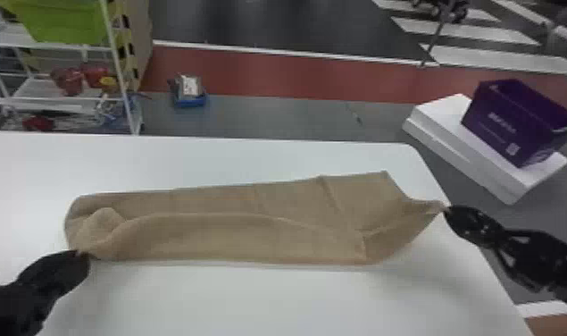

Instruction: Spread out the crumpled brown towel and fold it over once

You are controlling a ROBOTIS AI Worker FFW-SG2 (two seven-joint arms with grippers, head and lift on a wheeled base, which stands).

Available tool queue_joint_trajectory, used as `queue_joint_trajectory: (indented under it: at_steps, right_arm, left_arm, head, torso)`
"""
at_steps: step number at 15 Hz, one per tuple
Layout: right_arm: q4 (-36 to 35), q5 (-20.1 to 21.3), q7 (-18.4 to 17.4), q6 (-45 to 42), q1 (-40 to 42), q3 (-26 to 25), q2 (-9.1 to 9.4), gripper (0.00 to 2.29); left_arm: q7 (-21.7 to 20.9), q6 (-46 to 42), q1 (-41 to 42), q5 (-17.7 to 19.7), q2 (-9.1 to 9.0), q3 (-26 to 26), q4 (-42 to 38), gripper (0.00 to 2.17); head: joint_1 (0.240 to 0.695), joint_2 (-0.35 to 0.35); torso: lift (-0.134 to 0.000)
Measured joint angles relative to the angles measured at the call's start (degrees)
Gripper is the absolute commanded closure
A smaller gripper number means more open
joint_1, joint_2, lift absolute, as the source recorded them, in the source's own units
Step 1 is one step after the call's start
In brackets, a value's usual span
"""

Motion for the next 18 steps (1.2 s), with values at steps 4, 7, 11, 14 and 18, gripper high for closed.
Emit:
queue_joint_trajectory:
  at_steps: [4, 7, 11, 14, 18]
  right_arm:
    - [2.78, -2.5, -0.57, -7.63, 5.73, -0.62, -2.17, 1.53]
    - [3.57, -3.14, -0.83, -9.79, 7.81, -2.17, -2.67, 1.53]
    - [4.59, -2.44, -1.68, -10.32, 8.11, -5.69, -2.71, 0.48]
    - [8.04, -2.7, -2.68, -14.58, 8.39, -7.48, -3.32, 0.0]
    - [7.78, -14.11, -1.84, -14.88, 9.53, -10.56, -2.76, 0.05]
  left_arm:
    - [0.55, -1.4, 3.15, -0.37, 0.05, 4.9, -0.85, 0.03]
    - [0.48, -1.92, 4.57, 0.73, -0.07, 10.5, -2.39, 0.03]
    - [0.71, -2.09, 6.2, 5.18, -0.73, 13.33, -6.01, 0.03]
    - [0.8, -3.77, 6.45, 5.76, -1.05, 11.02, -7.66, 0.03]
    - [1.47, -5.77, 4.2, 5.49, -1.06, 6.07, -7.68, 0.03]
  head:
    - [0.695, -0.177]
    - [0.695, -0.132]
    - [0.695, -0.151]
    - [0.695, -0.224]
    - [0.695, -0.312]
  torso:
    - [-0.123]
    - [-0.123]
    - [-0.123]
    - [-0.123]
    - [-0.123]
